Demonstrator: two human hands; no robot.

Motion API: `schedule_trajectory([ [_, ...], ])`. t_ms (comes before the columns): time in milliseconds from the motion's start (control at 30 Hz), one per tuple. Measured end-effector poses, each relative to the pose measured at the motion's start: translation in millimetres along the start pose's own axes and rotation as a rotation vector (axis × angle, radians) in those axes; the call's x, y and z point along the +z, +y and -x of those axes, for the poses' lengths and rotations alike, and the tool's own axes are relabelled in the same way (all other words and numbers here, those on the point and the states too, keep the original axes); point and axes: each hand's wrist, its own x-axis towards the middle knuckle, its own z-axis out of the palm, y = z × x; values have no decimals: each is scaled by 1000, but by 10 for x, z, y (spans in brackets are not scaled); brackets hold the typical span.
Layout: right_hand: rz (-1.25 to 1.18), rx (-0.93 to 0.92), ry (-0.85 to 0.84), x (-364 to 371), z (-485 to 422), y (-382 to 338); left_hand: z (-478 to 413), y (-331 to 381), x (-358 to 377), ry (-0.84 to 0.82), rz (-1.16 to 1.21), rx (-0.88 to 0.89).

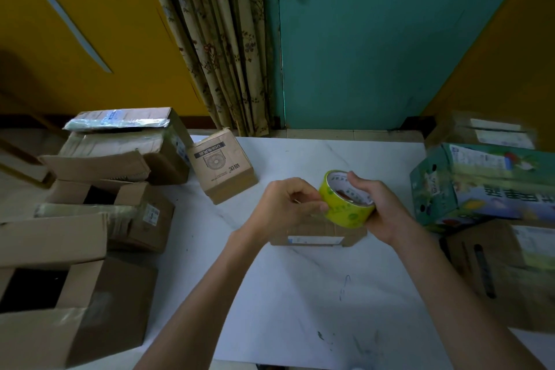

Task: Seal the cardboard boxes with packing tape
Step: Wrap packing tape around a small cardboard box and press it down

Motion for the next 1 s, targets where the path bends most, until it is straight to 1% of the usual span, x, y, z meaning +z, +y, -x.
schedule_trajectory([
  [100, 42, 13, -9, 6, -2, -5, -11, 14, -47, -44, 51, -35],
  [267, 116, 46, -47, 5, -3, -12, 19, -36, -109, -108, -21, 6],
  [400, 140, 27, -82, 1, -6, -20, 12, -95, -265, -35, -185, 86],
  [500, 202, -23, -111, -1, -8, -36, -2, -133, -393, -14, -286, 87],
  [567, 277, -54, -152, -37, 4, -49, 6, -160, -520, 25, -313, 84],
  [633, 449, -106, -236, -71, 41, -53, 8, -189, -657, 57, -294, 54],
  [700, 688, -224, -275, -39, 85, -44, 25, -203, -699, 54, -231, 13],
  [800, 1099, -484, -147, 53, 84, -13, 73, -181, -618, 33, 60, -93],
  [833, 1186, -550, -125, 74, 96, -8, 93, -178, -596, 24, 145, -141],
  [933, 1255, -696, -117, 63, 108, 19, 163, -192, -601, 10, 251, -291],
  [1000, 1276, -775, -112, 59, 117, 39, 196, -197, -606, 4, 385, -341],
])
